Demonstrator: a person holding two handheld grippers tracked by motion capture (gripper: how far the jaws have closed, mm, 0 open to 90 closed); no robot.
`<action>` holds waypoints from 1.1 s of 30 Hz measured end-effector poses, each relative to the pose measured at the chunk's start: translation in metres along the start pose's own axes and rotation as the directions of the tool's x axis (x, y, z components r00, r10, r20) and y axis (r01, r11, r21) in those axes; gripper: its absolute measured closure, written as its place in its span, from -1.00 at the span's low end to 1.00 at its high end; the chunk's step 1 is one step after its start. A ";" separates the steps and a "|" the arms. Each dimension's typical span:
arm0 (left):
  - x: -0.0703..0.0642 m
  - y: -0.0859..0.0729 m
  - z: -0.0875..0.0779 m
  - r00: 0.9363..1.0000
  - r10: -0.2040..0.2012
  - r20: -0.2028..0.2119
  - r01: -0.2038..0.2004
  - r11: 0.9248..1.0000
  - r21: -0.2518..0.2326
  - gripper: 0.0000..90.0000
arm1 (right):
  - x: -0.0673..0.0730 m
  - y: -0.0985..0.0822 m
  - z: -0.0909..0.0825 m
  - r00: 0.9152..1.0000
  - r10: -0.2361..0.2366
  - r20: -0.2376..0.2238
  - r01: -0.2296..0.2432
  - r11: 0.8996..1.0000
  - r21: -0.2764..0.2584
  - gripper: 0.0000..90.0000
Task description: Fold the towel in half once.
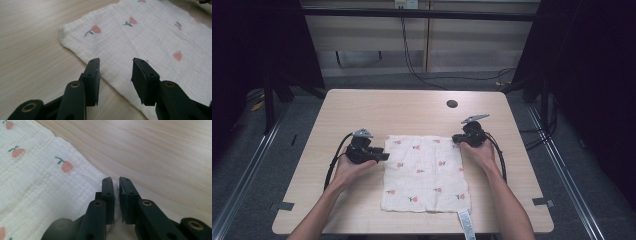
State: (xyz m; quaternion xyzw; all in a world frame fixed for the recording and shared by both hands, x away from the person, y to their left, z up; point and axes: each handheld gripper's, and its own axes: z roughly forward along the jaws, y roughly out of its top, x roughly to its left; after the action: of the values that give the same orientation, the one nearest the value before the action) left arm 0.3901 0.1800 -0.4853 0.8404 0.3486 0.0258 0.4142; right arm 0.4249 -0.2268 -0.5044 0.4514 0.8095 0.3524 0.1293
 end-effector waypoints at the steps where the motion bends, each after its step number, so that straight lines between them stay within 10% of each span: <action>1: 0.006 0.000 0.001 1.000 -0.016 -0.009 0.016 1.000 -0.004 0.29 | 0.000 0.000 0.000 1.000 -0.001 -0.005 0.001 1.000 -0.003 0.90; 33: 0.041 0.011 0.028 0.996 -0.050 -0.080 0.050 0.999 -0.011 0.23 | 0.007 0.003 -0.023 0.997 0.000 -0.075 -0.007 0.996 -0.088 0.91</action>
State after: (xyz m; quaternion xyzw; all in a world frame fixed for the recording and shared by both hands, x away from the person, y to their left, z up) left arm 0.4364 0.1812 -0.5052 0.8278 0.3858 0.0507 0.4041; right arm 0.4104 -0.2301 -0.4855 0.4331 0.7966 0.4049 0.1181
